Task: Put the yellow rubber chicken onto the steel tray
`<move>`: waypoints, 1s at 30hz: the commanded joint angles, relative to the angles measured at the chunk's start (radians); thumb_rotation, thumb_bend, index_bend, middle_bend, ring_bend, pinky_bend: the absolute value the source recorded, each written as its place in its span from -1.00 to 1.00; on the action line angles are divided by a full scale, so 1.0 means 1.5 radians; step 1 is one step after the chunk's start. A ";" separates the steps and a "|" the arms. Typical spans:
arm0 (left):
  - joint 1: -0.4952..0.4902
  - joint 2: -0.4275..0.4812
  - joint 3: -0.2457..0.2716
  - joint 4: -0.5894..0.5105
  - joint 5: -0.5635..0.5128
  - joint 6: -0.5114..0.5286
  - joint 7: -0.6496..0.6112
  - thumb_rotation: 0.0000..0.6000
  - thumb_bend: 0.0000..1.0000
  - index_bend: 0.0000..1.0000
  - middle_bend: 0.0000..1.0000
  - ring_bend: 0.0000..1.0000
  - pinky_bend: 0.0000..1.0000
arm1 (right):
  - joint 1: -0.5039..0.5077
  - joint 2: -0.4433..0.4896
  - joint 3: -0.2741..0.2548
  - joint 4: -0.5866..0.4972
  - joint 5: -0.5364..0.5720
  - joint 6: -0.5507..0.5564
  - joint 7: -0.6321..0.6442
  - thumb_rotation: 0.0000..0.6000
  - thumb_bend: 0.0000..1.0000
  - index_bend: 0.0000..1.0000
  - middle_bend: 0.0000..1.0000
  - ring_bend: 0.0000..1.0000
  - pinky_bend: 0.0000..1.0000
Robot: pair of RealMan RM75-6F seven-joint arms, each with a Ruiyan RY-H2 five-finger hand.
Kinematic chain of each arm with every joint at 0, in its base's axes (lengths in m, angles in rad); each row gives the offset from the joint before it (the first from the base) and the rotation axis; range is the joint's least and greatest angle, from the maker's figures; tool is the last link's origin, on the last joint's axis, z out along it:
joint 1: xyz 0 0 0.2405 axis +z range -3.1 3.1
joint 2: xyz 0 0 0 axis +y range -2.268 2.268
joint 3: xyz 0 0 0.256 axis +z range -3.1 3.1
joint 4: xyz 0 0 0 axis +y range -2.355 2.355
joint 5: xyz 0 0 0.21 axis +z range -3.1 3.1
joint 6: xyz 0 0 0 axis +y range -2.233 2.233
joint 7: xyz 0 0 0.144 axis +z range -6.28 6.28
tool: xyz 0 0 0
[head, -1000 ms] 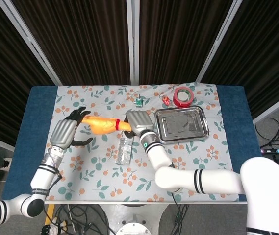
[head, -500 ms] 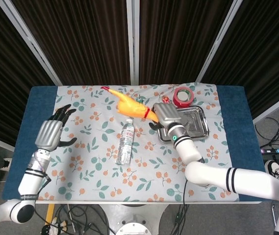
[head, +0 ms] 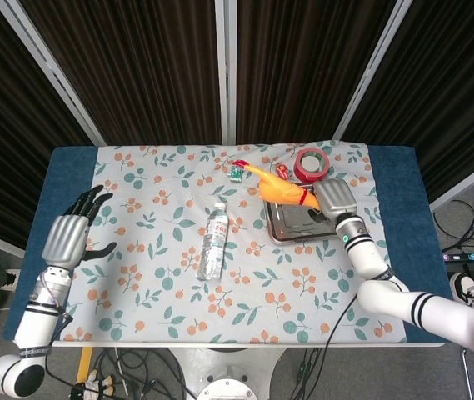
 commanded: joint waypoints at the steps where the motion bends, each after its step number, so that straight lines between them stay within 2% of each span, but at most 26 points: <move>1: 0.005 0.001 0.000 -0.001 -0.003 0.000 -0.002 1.00 -0.59 -0.63 -0.71 -0.77 -0.43 | -0.021 -0.069 -0.044 0.120 -0.095 -0.045 0.037 1.00 -0.56 0.85 0.65 0.32 0.62; 7: 0.013 0.004 -0.003 0.001 -0.011 -0.003 -0.004 1.00 -0.59 -0.63 -0.71 -0.77 -0.43 | -0.036 -0.136 -0.056 0.258 -0.164 -0.053 0.075 1.00 -0.61 0.79 0.59 0.25 0.51; 11: 0.017 0.004 -0.008 0.005 -0.016 -0.003 -0.007 1.00 -0.60 -0.63 -0.71 -0.77 -0.43 | -0.043 -0.165 -0.057 0.319 -0.191 -0.071 0.104 1.00 -0.67 0.58 0.44 0.11 0.35; 14: 0.020 0.006 -0.012 0.008 -0.019 -0.004 -0.011 1.00 -0.60 -0.63 -0.71 -0.77 -0.44 | -0.045 -0.177 -0.050 0.344 -0.195 -0.089 0.113 1.00 -0.76 0.07 0.10 -0.18 0.05; 15: 0.021 0.007 -0.013 0.008 -0.019 -0.004 -0.012 1.00 -0.60 -0.63 -0.71 -0.77 -0.44 | -0.046 -0.178 -0.047 0.347 -0.193 -0.098 0.113 1.00 -0.80 -0.22 -0.08 -0.35 -0.10; 18: 0.023 0.011 -0.015 0.009 -0.019 -0.006 -0.011 1.00 -0.60 -0.63 -0.71 -0.77 -0.44 | -0.051 -0.175 -0.039 0.345 -0.191 -0.097 0.105 1.00 -0.88 -0.73 -0.39 -0.63 -0.41; 20: 0.024 0.015 -0.015 0.009 -0.019 -0.008 -0.011 1.00 -0.60 -0.63 -0.71 -0.77 -0.45 | -0.053 -0.166 -0.037 0.336 -0.187 -0.103 0.094 1.00 -0.95 -0.94 -0.56 -0.81 -0.57; 22: 0.026 0.018 -0.017 0.009 -0.018 -0.008 -0.016 1.00 -0.60 -0.63 -0.71 -0.77 -0.47 | -0.059 -0.147 -0.033 0.310 -0.182 -0.101 0.085 1.00 -1.00 -1.00 -0.76 -0.98 -0.73; 26: 0.029 0.026 -0.019 0.013 -0.016 -0.012 -0.026 1.00 -0.60 -0.63 -0.71 -0.77 -0.47 | -0.079 -0.077 -0.027 0.215 -0.186 -0.078 0.082 1.00 -1.00 -1.00 -0.93 -1.00 -0.83; 30: 0.034 0.037 -0.020 0.018 -0.015 -0.015 -0.036 1.00 -0.60 -0.63 -0.71 -0.77 -0.47 | -0.115 0.033 -0.026 0.077 -0.203 -0.032 0.092 1.00 -1.00 -1.00 -0.93 -1.00 -0.83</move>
